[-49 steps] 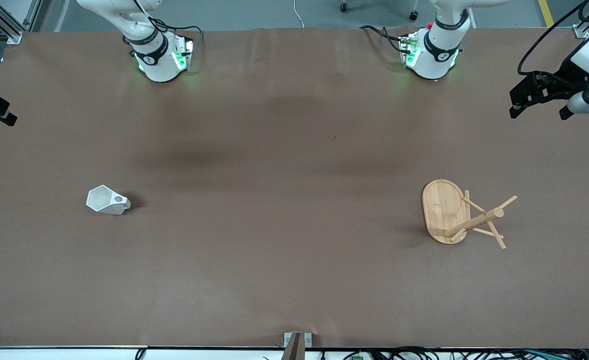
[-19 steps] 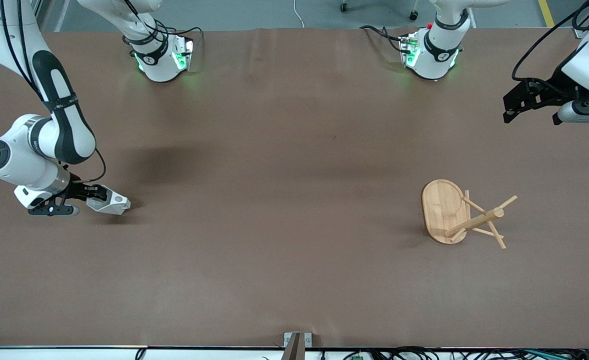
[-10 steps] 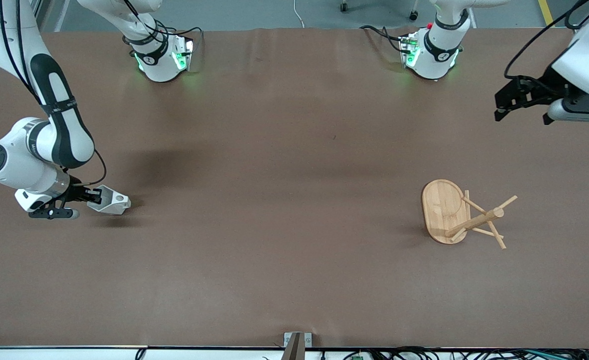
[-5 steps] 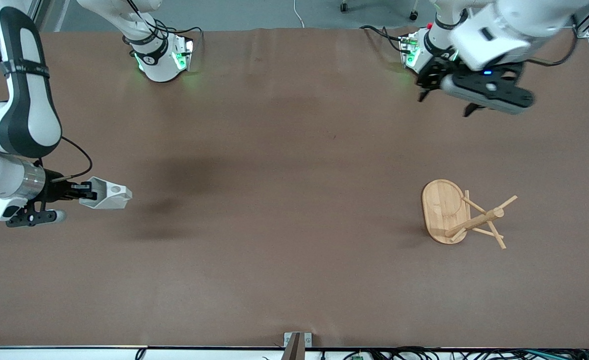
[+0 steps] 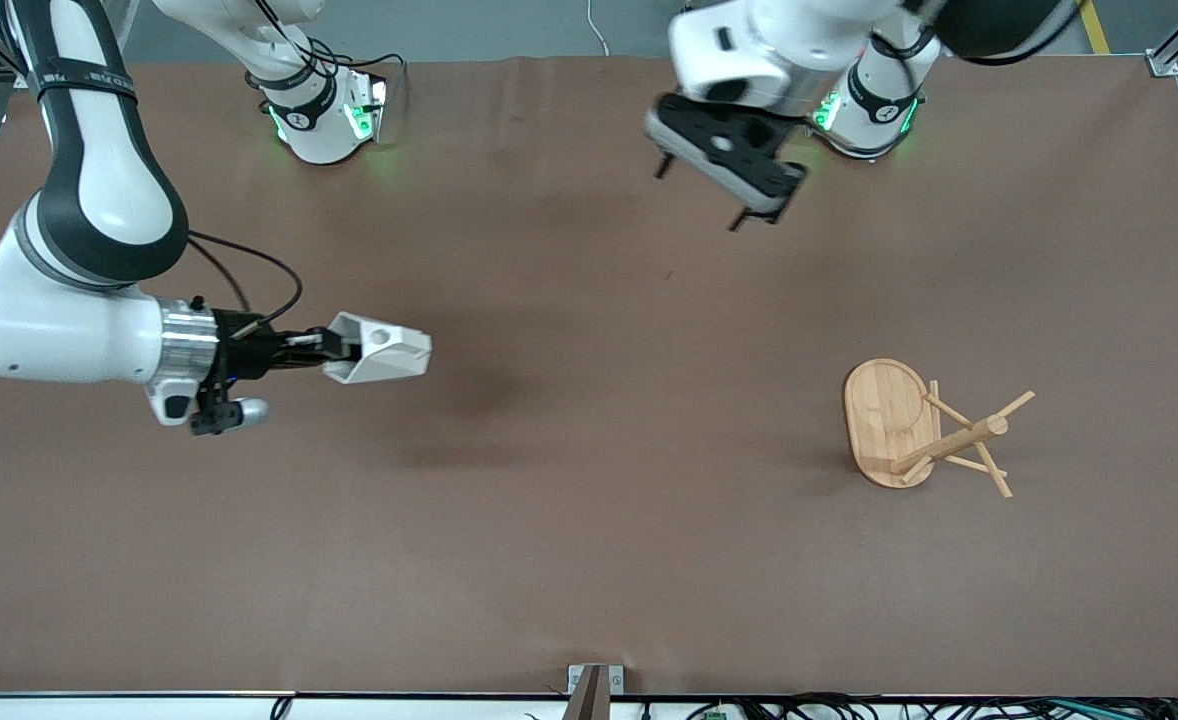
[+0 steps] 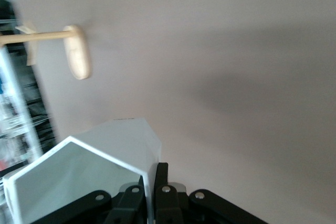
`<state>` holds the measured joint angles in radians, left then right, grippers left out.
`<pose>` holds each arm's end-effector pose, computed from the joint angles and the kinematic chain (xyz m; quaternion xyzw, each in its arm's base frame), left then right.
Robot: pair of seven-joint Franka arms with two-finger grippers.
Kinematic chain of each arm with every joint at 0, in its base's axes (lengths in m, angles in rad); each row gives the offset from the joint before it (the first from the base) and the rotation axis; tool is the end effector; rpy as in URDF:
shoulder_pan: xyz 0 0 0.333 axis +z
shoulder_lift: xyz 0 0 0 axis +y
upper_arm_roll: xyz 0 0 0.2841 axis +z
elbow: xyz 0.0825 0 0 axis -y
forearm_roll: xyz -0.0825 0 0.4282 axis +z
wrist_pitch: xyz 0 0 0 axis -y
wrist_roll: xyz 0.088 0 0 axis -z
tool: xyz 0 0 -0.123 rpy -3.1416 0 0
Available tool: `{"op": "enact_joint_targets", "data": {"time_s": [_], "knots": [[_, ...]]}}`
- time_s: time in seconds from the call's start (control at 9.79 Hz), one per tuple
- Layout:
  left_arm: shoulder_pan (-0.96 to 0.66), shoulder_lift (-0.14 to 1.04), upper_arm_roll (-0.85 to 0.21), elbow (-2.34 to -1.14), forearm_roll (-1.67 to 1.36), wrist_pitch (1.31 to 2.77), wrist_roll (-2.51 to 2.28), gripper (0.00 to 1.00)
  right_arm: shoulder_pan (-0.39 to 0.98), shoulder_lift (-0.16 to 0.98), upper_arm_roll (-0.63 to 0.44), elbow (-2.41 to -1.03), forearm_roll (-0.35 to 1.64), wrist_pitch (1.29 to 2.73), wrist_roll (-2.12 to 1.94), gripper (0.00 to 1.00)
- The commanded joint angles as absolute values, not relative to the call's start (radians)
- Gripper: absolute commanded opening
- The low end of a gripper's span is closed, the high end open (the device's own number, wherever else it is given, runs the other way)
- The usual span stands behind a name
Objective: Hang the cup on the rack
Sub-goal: 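Carry the cup toward center while the left gripper reaches toward it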
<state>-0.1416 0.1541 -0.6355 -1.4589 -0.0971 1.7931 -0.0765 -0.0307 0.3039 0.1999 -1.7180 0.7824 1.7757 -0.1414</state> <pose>0.4807 -0.4495 0.5802 0.9345 -0.3273 0.0566 0.1281 0.6336 0.1741 0.3610 -0.9141 -0.0191 0.1181 0.3873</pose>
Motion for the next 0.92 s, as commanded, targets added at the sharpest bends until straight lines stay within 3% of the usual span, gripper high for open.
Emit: {"op": "enact_joint_targets", "data": {"time_s": [0.0, 0.41, 0.82], "knots": [[-0.219, 0.221, -0.637, -1.457, -0.101, 1.912, -0.063, 1.0, -0.049, 0.295, 0.245, -1.813, 0.99, 1.788, -0.316, 0.0], [-0.293, 0.31, -0.635, -1.457, -0.069, 2.084, 0.059, 1.0, -0.051, 0.241, 0.32, -1.994, 1.288, 1.79, -0.518, 0.0], [-0.298, 0.4, -0.637, -1.456, 0.007, 2.157, 0.218, 1.0, -0.052, 0.233, 0.356, -2.031, 1.403, 1.746, -0.517, 0.0]]}}
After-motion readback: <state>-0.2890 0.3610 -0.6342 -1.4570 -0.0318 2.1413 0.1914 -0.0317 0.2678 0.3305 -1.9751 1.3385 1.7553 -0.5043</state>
